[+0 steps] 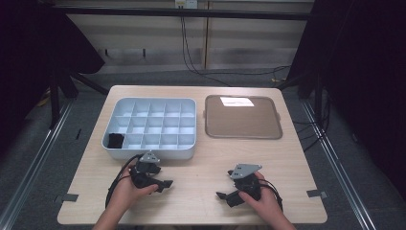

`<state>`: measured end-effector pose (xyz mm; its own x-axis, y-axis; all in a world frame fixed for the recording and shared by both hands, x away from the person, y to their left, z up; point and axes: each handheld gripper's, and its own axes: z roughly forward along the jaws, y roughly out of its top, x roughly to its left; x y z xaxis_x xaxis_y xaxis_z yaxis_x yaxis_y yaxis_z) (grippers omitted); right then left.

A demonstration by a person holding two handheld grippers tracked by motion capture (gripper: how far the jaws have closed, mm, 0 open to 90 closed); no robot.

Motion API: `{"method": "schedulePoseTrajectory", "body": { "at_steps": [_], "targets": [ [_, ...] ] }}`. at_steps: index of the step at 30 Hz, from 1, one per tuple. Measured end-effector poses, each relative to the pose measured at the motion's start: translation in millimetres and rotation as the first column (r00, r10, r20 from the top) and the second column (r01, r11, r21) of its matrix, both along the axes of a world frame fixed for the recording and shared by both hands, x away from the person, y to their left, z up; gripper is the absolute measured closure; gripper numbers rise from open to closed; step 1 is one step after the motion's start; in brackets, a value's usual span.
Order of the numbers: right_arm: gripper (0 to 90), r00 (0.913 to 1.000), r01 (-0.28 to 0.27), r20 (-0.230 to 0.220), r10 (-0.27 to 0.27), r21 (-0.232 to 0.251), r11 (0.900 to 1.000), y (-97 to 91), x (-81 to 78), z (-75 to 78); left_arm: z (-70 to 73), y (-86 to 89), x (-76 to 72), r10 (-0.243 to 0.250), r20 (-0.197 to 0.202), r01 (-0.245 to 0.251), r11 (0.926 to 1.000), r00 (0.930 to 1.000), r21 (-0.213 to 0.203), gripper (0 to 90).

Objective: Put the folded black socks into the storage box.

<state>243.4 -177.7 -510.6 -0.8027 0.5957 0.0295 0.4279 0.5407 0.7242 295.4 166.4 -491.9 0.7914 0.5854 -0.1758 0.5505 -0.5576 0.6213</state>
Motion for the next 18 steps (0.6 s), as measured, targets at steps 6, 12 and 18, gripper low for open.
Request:
{"method": "schedulePoseTrajectory", "body": {
  "at_steps": [6, 12, 18],
  "targets": [
    [11.5, 1.0, 0.001, -0.002, -0.001, 0.002, 1.0, 0.2, -0.4, 0.0, -2.9, 0.4, -4.5, -0.006, 0.037, 0.006, 0.9999, 0.9993, -0.009, 23.3],
    [11.5, 1.0, 0.001, -0.004, -0.001, 0.002, 1.0, 0.3, -0.6, 0.0, -5.6, 2.1, -8.2, -0.014, 0.07, 0.015, 0.9997, 0.9975, -0.018, 23.0],
    [11.5, 1.0, 0.003, -0.006, -0.003, 0.001, 1.0, 0.4, -0.9, 0.1, -8.3, 2.4, -11.4, -0.019, 0.103, 0.022, 0.9995, 0.9945, -0.024, 21.5]
  ]
}}
